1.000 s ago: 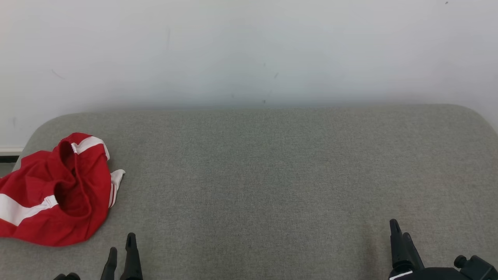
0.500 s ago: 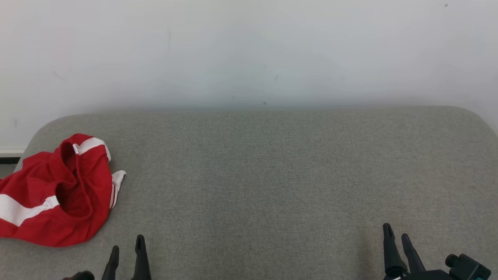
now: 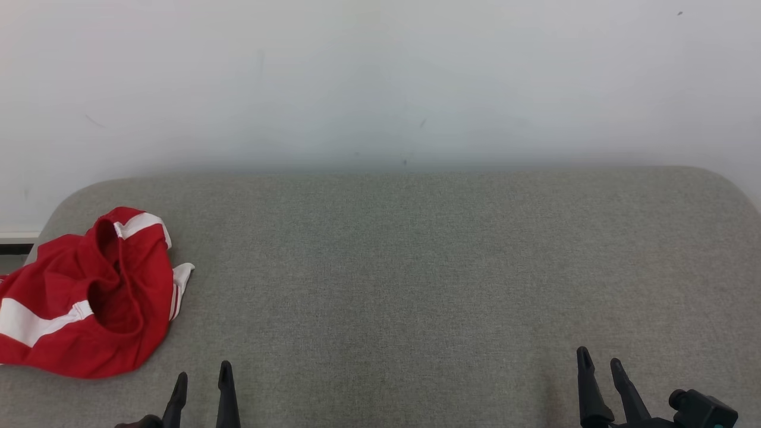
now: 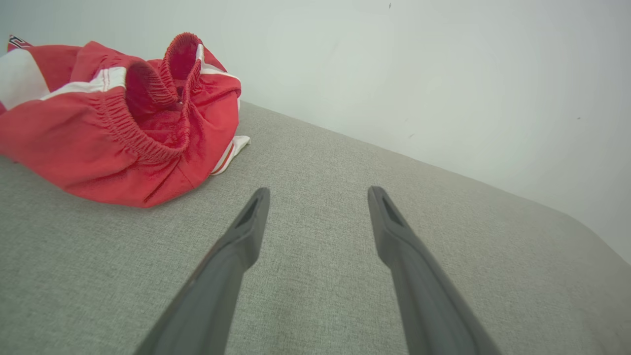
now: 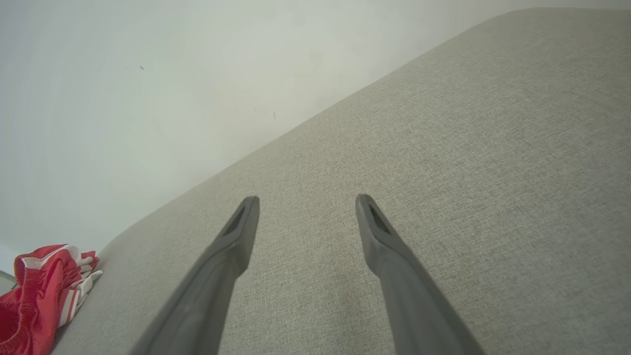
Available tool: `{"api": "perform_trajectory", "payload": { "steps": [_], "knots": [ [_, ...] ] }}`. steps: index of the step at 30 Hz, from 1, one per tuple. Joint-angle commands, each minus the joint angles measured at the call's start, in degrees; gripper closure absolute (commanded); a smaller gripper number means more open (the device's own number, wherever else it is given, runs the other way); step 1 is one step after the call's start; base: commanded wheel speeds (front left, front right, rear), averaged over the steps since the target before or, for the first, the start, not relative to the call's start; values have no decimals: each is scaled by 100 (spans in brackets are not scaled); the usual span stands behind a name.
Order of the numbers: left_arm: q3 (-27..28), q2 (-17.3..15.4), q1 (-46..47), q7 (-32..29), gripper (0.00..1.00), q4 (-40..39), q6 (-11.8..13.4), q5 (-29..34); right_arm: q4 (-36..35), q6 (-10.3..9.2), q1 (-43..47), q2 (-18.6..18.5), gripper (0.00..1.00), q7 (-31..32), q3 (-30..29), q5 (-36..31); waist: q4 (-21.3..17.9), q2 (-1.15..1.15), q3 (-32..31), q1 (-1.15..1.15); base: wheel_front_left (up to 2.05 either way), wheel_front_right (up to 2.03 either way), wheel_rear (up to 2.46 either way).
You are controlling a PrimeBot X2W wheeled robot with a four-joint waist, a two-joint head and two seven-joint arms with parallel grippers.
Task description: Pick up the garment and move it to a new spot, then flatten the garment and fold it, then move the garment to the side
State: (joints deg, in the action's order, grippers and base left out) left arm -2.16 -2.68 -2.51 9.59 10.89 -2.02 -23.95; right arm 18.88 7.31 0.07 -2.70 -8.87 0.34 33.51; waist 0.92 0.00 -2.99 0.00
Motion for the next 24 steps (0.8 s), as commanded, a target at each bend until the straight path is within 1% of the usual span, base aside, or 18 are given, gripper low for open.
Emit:
{"api": "perform_trajectory", "payload": {
  "steps": [1,9,15,24],
  "knots": [
    [-17,-32,-41,63,0,-66,6,165,-48,23,21,-23,0,-44,13,-153,2,0,-9,0,0,0,0],
    [-68,-34,-106,167,0,-71,22,580,-53,21,109,-24,0,-85,30,-583,5,0,-59,0,0,0,0],
    [-98,-34,-155,244,0,-59,38,847,-104,22,162,-24,0,-114,7,-1084,11,0,-89,0,0,0,0],
    [-144,-32,-185,352,0,-41,16,1178,-153,23,249,-25,0,-67,30,-1638,36,0,-122,0,0,0,0]
  ]
}}
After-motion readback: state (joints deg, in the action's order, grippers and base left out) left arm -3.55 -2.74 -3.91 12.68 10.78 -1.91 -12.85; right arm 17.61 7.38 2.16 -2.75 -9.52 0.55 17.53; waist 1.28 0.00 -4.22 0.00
